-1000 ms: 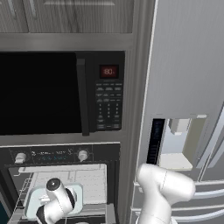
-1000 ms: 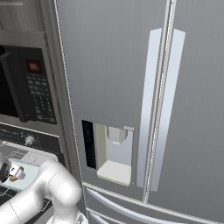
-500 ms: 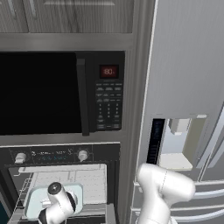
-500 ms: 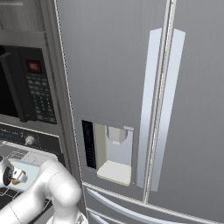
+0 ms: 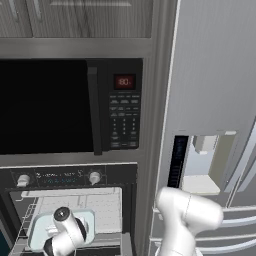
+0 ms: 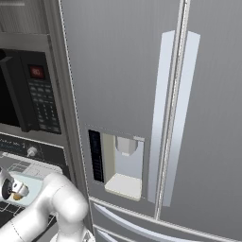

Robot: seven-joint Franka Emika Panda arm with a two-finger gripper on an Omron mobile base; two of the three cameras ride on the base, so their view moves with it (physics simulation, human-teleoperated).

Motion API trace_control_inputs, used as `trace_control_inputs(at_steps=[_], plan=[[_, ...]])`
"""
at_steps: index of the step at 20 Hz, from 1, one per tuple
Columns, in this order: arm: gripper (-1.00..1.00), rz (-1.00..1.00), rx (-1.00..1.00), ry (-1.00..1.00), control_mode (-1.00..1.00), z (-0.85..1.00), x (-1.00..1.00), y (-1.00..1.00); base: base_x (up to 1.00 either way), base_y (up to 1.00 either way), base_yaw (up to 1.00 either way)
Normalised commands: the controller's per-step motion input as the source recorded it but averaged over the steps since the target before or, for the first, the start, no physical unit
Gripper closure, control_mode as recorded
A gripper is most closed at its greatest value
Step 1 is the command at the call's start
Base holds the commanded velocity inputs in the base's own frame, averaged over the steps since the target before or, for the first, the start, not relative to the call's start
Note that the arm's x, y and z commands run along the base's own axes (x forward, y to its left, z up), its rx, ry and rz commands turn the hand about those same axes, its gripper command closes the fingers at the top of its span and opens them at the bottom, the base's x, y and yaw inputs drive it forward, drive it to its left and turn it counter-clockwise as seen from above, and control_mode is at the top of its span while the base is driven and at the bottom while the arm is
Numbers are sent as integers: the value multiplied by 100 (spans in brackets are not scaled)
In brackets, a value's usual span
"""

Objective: Place the potato on the bottom rack of the oven.

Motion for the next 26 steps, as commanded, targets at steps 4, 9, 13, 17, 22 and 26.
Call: trace_control_inputs(at_steps=[4, 9, 13, 17, 22, 26], plan=[[-100, 0, 0, 0, -100, 63, -31, 0, 0, 0, 0], [-100, 0, 0, 0, -100, 50, -52, 0, 0, 0, 0], [-100, -1, 0, 0, -100, 64, -60, 0, 0, 0, 0], [-100, -1, 3, 0, -100, 72, -59, -9, 0, 0, 0], [-100, 0, 8, 0, -100, 46, -35, -44, 0, 0, 0], [-100, 0, 13, 0, -100, 35, -11, -91, 0, 0, 0]])
